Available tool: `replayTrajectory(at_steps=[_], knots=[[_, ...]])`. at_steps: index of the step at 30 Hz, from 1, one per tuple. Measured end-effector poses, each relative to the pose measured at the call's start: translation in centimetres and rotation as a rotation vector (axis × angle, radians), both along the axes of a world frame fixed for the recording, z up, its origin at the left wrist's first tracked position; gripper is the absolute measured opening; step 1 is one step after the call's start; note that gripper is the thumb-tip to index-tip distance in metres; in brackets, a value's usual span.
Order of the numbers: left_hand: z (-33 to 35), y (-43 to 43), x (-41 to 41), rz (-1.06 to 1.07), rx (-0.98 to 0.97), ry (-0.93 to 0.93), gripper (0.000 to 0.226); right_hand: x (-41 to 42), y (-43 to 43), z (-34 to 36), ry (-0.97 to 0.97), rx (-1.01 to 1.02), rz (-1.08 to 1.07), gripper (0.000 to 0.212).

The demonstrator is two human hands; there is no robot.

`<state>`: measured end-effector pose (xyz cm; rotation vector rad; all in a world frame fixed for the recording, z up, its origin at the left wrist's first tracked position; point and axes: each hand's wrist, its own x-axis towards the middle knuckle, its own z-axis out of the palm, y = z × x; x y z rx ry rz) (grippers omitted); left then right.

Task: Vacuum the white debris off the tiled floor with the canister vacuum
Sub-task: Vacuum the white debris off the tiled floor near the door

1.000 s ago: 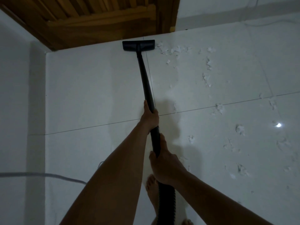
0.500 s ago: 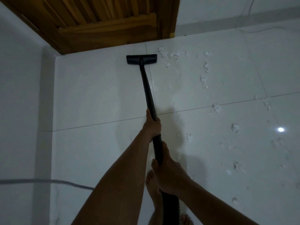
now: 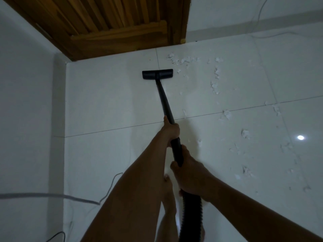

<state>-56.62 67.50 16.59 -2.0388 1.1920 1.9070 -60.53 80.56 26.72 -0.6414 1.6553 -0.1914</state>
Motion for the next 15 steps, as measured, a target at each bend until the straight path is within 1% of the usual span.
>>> replayTrajectory(at_steps=[8,15], knots=[[0.2,-4.8,0.1,-0.011,0.003,0.003,0.070,0.1,-4.6,0.4,-0.010,-0.007,0.001,0.068],[-0.9,-9.2,0.6,-0.007,-0.016,0.018,0.070,0.7,-8.9,-0.5,-0.007,-0.024,0.000,0.073]])
